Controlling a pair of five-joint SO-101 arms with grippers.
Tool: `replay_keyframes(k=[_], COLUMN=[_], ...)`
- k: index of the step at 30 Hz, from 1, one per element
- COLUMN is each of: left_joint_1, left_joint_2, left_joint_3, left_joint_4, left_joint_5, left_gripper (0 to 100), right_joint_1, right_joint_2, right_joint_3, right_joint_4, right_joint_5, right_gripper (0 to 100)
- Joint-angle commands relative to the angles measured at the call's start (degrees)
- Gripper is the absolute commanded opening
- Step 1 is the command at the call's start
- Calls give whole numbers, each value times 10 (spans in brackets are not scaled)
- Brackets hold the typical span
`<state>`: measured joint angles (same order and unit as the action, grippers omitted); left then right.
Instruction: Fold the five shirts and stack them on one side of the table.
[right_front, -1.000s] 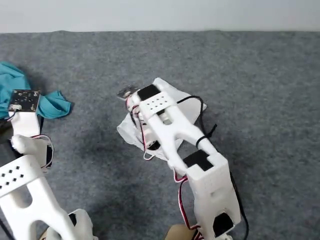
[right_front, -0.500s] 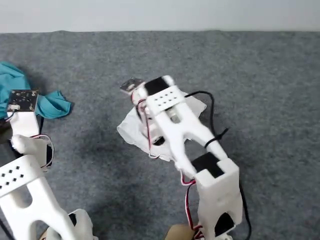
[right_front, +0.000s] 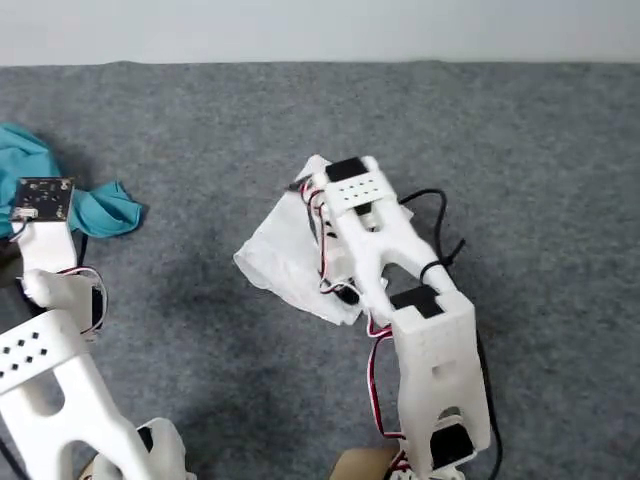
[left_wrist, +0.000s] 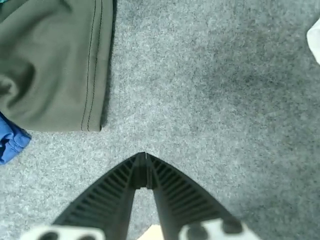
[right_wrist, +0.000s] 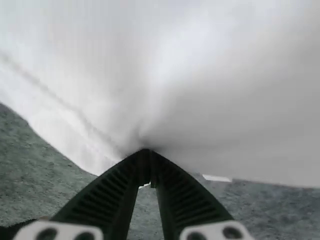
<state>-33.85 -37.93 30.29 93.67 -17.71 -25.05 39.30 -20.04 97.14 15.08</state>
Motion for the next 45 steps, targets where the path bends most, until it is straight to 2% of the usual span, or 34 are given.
replay_keyframes(k=[1,6,21,34,40,45], left_joint_1=[-2,-1,-1,-2,-4,-2], left_joint_2=[-14,-14,-14,-14,-14,-14], left_joint_3=[-5,-5,-5,-5,-5,-5], left_joint_4=[-11,-14,-15,-18,-18,-18], left_joint_5=[3,3,2,2,2,2], left_gripper=[3,3,3,3,3,3], right_joint_1=[-33,-61,-51,51,89,109], right_joint_2=[-5,-13,-167,-286,-330,-370], right_joint_3=[-37,-51,-61,-41,34,84], right_joint_4=[2,9,38,54,53,53], right_joint_5=[1,1,-2,-130,-248,-304], right_gripper=[9,9,9,9,9,9])
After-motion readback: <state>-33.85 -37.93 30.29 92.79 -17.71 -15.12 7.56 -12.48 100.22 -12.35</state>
